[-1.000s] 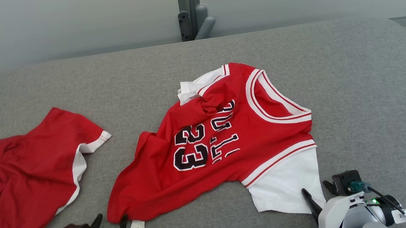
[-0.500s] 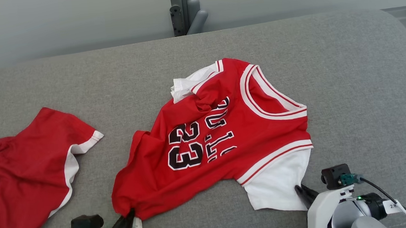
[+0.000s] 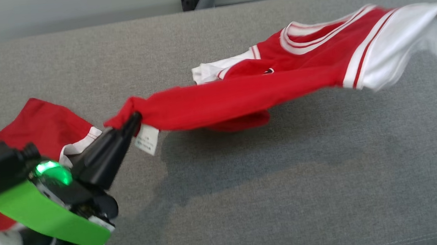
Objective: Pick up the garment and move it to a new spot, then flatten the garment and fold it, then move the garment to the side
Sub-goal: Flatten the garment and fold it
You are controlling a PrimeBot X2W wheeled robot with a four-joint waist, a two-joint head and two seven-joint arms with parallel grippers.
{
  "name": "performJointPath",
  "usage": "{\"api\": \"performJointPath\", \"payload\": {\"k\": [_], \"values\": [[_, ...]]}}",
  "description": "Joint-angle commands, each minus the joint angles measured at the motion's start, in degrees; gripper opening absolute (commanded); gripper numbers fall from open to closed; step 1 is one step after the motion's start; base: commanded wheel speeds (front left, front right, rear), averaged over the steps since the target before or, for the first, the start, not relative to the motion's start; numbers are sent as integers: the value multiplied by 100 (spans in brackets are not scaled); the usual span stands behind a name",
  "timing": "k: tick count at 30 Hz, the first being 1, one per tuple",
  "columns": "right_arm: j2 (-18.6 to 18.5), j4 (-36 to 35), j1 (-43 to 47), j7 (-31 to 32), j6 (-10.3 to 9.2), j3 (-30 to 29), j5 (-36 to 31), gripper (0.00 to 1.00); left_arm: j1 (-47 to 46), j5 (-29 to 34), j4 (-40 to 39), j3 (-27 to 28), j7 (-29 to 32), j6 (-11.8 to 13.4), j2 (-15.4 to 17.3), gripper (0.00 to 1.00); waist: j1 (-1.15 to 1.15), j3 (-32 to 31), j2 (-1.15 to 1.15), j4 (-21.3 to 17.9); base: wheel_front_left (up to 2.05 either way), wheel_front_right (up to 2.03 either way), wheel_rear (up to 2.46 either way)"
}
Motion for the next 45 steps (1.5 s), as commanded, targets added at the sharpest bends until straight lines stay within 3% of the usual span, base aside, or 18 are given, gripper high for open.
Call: {"api": "performJointPath", "payload": {"k": [1,4,7,12,17,20,24,29,33,38,42,45], "values": [[-29,-188,-340,197,3,-235,93,0,-379,-176,-174,118,186,43,107,0,0,444,27,41,0,0,0],[1,-259,-1396,737,3,-713,223,0,-1395,-488,-226,281,769,195,271,0,0,921,27,48,0,0,0],[212,282,-2782,1113,3,-901,-131,0,-2738,-545,335,292,1274,407,195,0,0,1416,27,39,0,0,0],[753,1889,-5153,1106,2,-961,-1751,0,-5009,19,2086,0,1627,713,-211,0,0,2193,27,25,0,0,0],[1217,3439,-6860,258,0,-1002,-3144,0,-6726,901,3999,-273,1112,777,-679,0,0,2690,27,-58,0,0,0],[1341,4145,-7395,-545,-3,-998,-3795,0,-7373,1538,4906,-462,252,673,-915,0,0,2787,27,-61,0,0,0],[1416,4705,-8056,-1426,2,-708,-3618,0,-8170,2086,5607,-495,-1054,439,-1132,0,0,2960,27,-149,0,0,0],[1257,4940,-7400,-2120,0,244,-3124,0,-7997,2546,6252,-901,-1986,139,-998,0,0,2981,27,-303,0,0,0],[974,4767,-6575,-2392,1,898,-2612,0,-7536,2520,6356,-1074,-2257,31,-862,0,0,2824,27,-348,0,0,0],[375,4212,-4614,-2667,0,1381,-1796,0,-5983,2194,5933,-1162,-2400,-14,-561,0,0,2433,27,-356,0,0,0],[-16,3823,-3048,-2818,-3,1372,-1383,0,-4420,2005,5364,-1181,-2440,6,-322,0,0,1788,27,-327,0,0,0],[-186,3444,-1936,-2793,-5,1208,-1155,0,-3266,1879,4688,-977,-2437,261,-344,0,0,1315,27,-257,0,0,0]]}}
